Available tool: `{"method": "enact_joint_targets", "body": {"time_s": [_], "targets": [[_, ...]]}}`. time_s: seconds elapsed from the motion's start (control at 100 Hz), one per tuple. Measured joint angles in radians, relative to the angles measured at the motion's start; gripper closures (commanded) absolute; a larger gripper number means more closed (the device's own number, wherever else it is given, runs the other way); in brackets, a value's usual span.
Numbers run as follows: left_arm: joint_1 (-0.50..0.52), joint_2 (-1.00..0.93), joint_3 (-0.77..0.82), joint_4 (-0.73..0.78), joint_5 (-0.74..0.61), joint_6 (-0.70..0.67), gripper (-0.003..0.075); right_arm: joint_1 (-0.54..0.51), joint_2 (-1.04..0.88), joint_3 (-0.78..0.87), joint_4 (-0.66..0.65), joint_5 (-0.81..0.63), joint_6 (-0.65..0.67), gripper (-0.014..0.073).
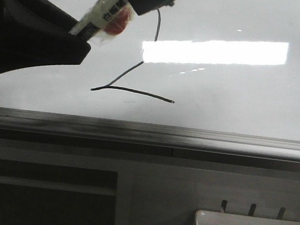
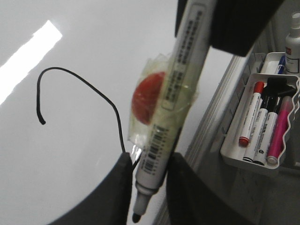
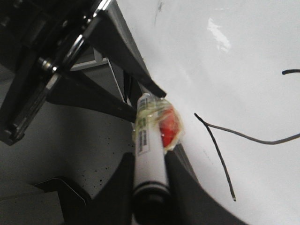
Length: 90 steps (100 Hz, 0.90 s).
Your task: Write number 2 on whiteboard
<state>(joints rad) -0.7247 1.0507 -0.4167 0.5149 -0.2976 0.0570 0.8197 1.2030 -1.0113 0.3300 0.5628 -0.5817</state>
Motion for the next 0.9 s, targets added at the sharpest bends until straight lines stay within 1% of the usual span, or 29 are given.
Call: {"method": "enact_joint_targets", "body": {"time_s": [0.06,0.3,0.35,0.38,0.4,0.42,0.43,0.45,0.48,0.49,0.5,0.52,0.53,0.55,0.57,0.6,0.64,0.72,0.84,0.9], "targets": [[0.000,0.000,0.000,0.002,0.002,0.002,0.0742,0.000,0.000,0.000,0.000,-0.004,0.000,0.0653],[-0.001,0.000,0.000,0.018,0.004,0.008,0.0741,0.000,0.000,0.000,0.004,-0.002,0.000,0.0651],[-0.001,0.000,0.000,0.018,0.004,0.008,0.0741,0.000,0.000,0.000,0.006,-0.002,0.000,0.0621],[-0.001,0.000,0.000,0.018,0.004,0.008,0.0741,0.000,0.000,0.000,0.006,-0.002,0.000,0.0582],[-0.001,0.000,0.000,0.018,0.004,0.008,0.0741,0.000,0.000,0.000,0.006,-0.002,0.000,0.0540],[-0.001,0.000,0.000,0.018,0.004,0.008,0.0741,0.000,0.000,0.000,0.006,-0.002,0.000,0.0489],[-0.001,0.000,0.000,0.018,0.004,0.008,0.0741,0.000,0.000,0.000,0.006,-0.005,0.000,0.0451],[-0.001,0.000,0.000,0.018,0.004,0.008,0.0741,0.000,0.000,0.000,0.008,-0.004,0.000,0.0409],[-0.001,0.000,0.000,0.018,0.004,0.008,0.0741,0.000,0.000,0.000,0.008,-0.011,0.000,0.0295],[-0.001,0.000,0.000,0.018,0.004,0.008,0.0741,0.000,0.000,0.000,0.008,-0.010,0.000,0.0271],[-0.001,0.000,0.000,0.014,0.004,0.008,0.0741,0.000,0.000,0.000,0.008,-0.014,0.000,0.0225],[-0.001,0.000,0.000,0.007,0.004,0.004,0.0741,0.000,0.000,0.000,0.008,-0.013,0.000,0.0182],[-0.001,0.000,0.000,0.004,0.004,0.003,0.0741,0.000,0.000,0.000,0.008,-0.014,0.000,0.0141],[-0.001,0.000,0.000,-0.006,0.005,0.001,0.0741,0.000,0.000,0.000,0.008,-0.017,0.000,0.0085],[-0.001,0.000,0.000,-0.019,0.007,0.000,0.0741,0.000,0.000,0.000,0.006,-0.021,0.000,0.0040],[-0.001,0.000,0.000,-0.040,0.009,-0.003,0.0741,0.000,0.000,0.000,0.002,-0.032,0.000,-0.0003],[-0.001,0.000,0.000,-0.083,0.013,-0.008,0.0741,0.000,0.000,0.000,0.000,-0.058,0.000,-0.0031],[-0.001,0.000,0.000,-0.227,0.021,-0.015,0.0741,-0.002,-0.006,0.000,-0.003,-0.119,0.000,-0.0018],[-0.001,0.000,0.000,-0.619,0.025,-0.021,0.0741,-0.020,-0.047,0.000,-0.003,-0.217,0.000,0.0012],[-0.001,0.002,0.000,-0.747,0.028,-0.025,0.0741,-0.030,-0.074,0.000,-0.003,-0.251,0.000,0.0025]]}}
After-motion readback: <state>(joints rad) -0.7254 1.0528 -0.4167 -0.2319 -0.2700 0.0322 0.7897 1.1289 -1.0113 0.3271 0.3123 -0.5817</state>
